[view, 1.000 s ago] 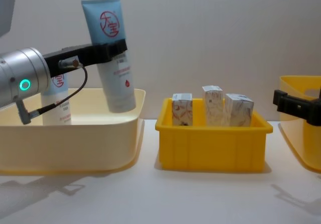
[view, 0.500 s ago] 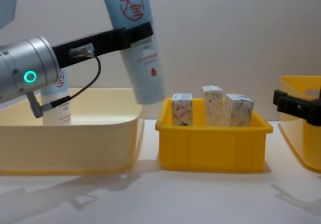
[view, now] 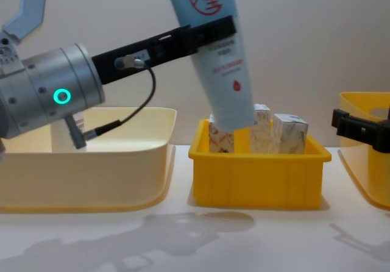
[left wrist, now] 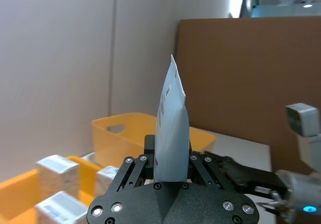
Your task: Bimanual collaborative sorting of washing and personal care products
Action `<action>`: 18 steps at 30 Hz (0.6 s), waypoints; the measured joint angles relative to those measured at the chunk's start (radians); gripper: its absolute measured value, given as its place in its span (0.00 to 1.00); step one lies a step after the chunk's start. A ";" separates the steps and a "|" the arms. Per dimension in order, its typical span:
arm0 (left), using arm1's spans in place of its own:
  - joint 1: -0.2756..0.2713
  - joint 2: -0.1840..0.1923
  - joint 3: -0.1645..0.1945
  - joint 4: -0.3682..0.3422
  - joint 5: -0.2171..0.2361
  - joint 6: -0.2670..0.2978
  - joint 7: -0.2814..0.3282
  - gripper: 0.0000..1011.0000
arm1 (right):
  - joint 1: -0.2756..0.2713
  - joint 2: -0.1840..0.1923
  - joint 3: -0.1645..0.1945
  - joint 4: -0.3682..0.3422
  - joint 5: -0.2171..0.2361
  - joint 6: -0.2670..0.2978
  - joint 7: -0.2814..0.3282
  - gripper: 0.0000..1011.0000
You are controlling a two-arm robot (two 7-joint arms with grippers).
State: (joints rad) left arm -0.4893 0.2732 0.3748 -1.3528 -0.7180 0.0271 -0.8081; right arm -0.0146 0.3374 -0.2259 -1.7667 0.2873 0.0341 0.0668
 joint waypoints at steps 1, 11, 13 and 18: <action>-0.001 -0.002 0.004 0.001 -0.003 0.000 -0.005 0.28 | 0.000 0.000 0.000 0.000 0.000 0.000 0.000 0.99; -0.004 -0.021 0.045 0.006 -0.036 0.005 -0.080 0.28 | -0.002 0.008 0.006 -0.008 0.017 0.005 0.030 0.99; -0.004 -0.023 0.048 0.006 -0.039 0.005 -0.087 0.28 | -0.003 0.014 0.011 -0.012 0.032 0.008 0.050 0.99; -0.005 -0.027 0.058 0.007 -0.046 0.006 -0.104 0.28 | -0.007 0.028 0.023 -0.025 0.073 0.019 0.098 0.99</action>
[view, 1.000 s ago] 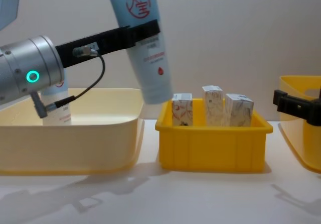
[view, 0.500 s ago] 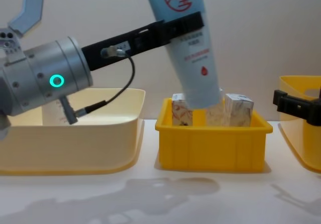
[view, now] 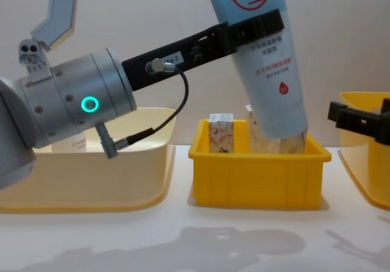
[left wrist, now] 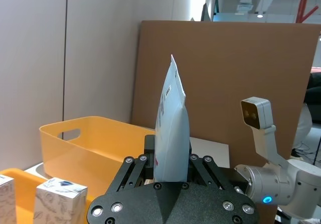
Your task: Bimanual collaborative sorting of washing and personal care products
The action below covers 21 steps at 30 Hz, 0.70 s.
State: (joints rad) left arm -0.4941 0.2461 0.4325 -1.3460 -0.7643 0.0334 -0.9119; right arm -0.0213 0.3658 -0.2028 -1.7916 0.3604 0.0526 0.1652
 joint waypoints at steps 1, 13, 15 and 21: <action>0.000 0.000 0.000 0.000 0.000 0.000 0.000 0.28 | 0.000 0.002 0.002 -0.001 0.008 0.002 0.009 0.99; -0.001 -0.005 0.011 0.001 -0.009 0.001 -0.019 0.28 | -0.023 0.068 0.058 -0.046 0.177 0.053 0.178 0.99; -0.001 -0.005 0.012 0.002 -0.010 0.001 -0.021 0.28 | -0.028 0.082 0.070 -0.053 0.214 0.066 0.214 0.99; -0.001 -0.006 0.014 0.002 -0.012 0.001 -0.025 0.28 | -0.041 0.125 0.101 -0.070 0.307 0.103 0.306 0.99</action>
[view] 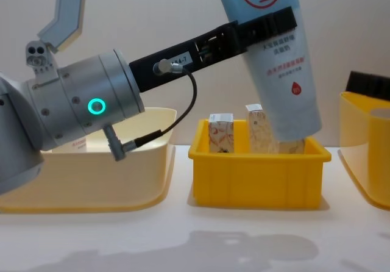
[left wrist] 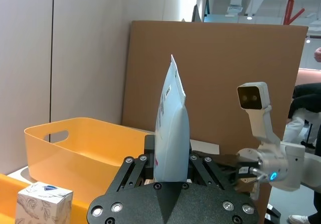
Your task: Bimanual collaborative sorting of washing and personal care products
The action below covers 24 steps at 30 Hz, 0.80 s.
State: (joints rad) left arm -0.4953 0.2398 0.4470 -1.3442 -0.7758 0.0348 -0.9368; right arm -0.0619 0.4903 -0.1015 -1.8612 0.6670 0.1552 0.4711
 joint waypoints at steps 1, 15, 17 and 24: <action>0.000 0.000 0.000 0.000 0.000 0.000 0.000 0.28 | -0.001 0.005 0.003 -0.001 0.011 0.005 0.011 0.99; 0.000 -0.001 0.002 0.000 -0.002 0.000 -0.004 0.28 | 0.020 0.090 0.033 0.001 0.188 0.100 0.205 0.99; 0.000 -0.001 0.002 0.000 -0.002 0.000 -0.004 0.28 | 0.027 0.096 0.032 0.004 0.196 0.106 0.218 0.99; 0.000 -0.002 0.003 0.000 -0.002 0.000 -0.005 0.28 | 0.063 0.115 0.017 0.018 0.210 0.120 0.246 0.99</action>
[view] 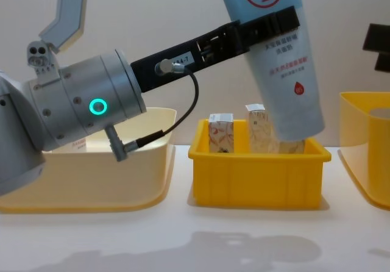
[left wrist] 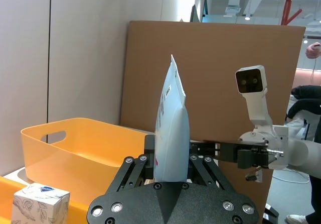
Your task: Bimanual collaborative sorting of washing and personal care products
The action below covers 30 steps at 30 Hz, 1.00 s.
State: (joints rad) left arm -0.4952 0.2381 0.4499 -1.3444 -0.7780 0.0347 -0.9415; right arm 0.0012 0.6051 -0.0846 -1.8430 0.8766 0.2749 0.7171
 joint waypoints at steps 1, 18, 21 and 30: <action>0.000 0.000 0.000 0.000 0.000 0.000 0.000 0.28 | 0.009 0.003 -0.004 0.003 0.000 0.000 0.002 0.99; 0.000 0.000 0.000 0.000 0.000 0.000 -0.001 0.28 | 0.120 0.021 -0.099 0.044 -0.087 -0.017 0.005 0.99; 0.000 0.000 0.000 0.000 0.000 0.000 -0.001 0.28 | 0.139 0.021 -0.118 0.052 -0.105 -0.022 0.005 0.99; 0.000 0.000 0.000 0.000 0.000 0.000 -0.001 0.28 | 0.215 0.009 -0.197 0.091 -0.176 -0.044 0.006 0.99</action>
State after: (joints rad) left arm -0.4951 0.2381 0.4498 -1.3443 -0.7779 0.0347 -0.9421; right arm 0.2157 0.6144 -0.2813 -1.7519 0.7003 0.2310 0.7227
